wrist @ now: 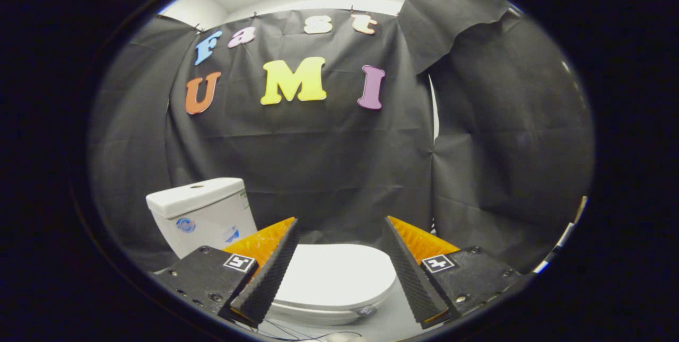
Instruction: Open the toilet lid.
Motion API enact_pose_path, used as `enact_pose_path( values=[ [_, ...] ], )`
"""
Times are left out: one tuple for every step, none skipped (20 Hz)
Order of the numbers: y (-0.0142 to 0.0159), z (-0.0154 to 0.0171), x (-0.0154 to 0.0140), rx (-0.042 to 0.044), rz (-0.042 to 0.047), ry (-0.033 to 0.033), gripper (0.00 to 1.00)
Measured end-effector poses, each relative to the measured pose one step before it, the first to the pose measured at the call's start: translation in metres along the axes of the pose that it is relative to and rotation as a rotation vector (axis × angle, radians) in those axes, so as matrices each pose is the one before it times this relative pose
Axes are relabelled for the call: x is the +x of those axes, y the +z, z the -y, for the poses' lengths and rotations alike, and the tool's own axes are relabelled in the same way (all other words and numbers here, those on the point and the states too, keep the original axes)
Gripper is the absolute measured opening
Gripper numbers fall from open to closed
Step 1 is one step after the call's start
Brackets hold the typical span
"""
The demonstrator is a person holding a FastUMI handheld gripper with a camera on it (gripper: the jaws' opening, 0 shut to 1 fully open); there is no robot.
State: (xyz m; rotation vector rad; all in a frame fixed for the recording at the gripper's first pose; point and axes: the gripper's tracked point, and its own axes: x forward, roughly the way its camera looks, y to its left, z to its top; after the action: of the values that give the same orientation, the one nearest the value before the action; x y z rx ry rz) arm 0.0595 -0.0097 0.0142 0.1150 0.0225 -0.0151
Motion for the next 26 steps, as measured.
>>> enact_pose_path(
  values=[
    [0.00092, 0.00212, 0.00570, 0.02854, -0.00327, 0.00800, 0.99],
    [0.00140, 0.00454, 0.00578, 0.02892, -0.00326, 0.00129, 0.99],
    [-0.00150, 0.00758, 0.00669, 0.03083, -0.00540, -0.00530, 0.99],
    [-0.00085, 0.00670, 0.00539, 0.02973, -0.00482, -0.00376, 0.99],
    [-0.00322, 0.00801, 0.00434, 0.02895, -0.00599, -0.00943, 0.99],
    [-0.00266, 0.00858, 0.00466, 0.02744, -0.00674, -0.01105, 0.99],
    [-0.00393, 0.00885, 0.00574, 0.02395, -0.00620, -0.00932, 0.99],
    [-0.00657, 0.00762, 0.00582, 0.01871, -0.01492, -0.01176, 0.98],
    [-0.00801, 0.00931, 0.00417, 0.01540, -0.02037, -0.00979, 0.99],
    [-0.00907, 0.00760, 0.00622, 0.01859, -0.02212, -0.00814, 1.00],
    [-0.00891, 0.00676, 0.00404, 0.02210, -0.02332, -0.00549, 1.00],
    [-0.00913, 0.00647, 0.00394, 0.02775, -0.02318, -0.00151, 1.00],
    [-0.00936, 0.00841, 0.00623, 0.03504, -0.02300, -0.00761, 1.00],
    [-0.00816, 0.00655, 0.00605, 0.02757, -0.02508, -0.00349, 1.00],
    [-0.01685, 0.00839, 0.00546, 0.02311, -0.04117, -0.00786, 1.00],
    [-0.01262, 0.00800, 0.00481, 0.02348, -0.02701, -0.00705, 1.00],
    [-0.00921, 0.00797, 0.00507, 0.01882, -0.01768, -0.00588, 1.00],
    [-0.01013, 0.00896, 0.00479, 0.01583, -0.01870, -0.00969, 1.00],
    [-0.01115, 0.00949, 0.00425, 0.01463, -0.02157, -0.01361, 1.00],
    [-0.00865, 0.00760, 0.00473, 0.01461, -0.02054, -0.00796, 1.00],
    [-0.01112, 0.00811, 0.00356, 0.01794, -0.02395, -0.00279, 1.00],
    [-0.00914, 0.00719, 0.00196, 0.01713, -0.01591, -0.00486, 1.00],
    [-0.00872, 0.00818, 0.00407, 0.01650, -0.02096, -0.00649, 1.00],
    [-0.01131, 0.00635, 0.00527, 0.01954, -0.02801, -0.00725, 1.00],
    [-0.01001, 0.00629, 0.00350, 0.02348, -0.02917, -0.00111, 1.00],
    [-0.00963, 0.00452, 0.00247, 0.02468, -0.02746, 0.00055, 1.00]
  ],
)
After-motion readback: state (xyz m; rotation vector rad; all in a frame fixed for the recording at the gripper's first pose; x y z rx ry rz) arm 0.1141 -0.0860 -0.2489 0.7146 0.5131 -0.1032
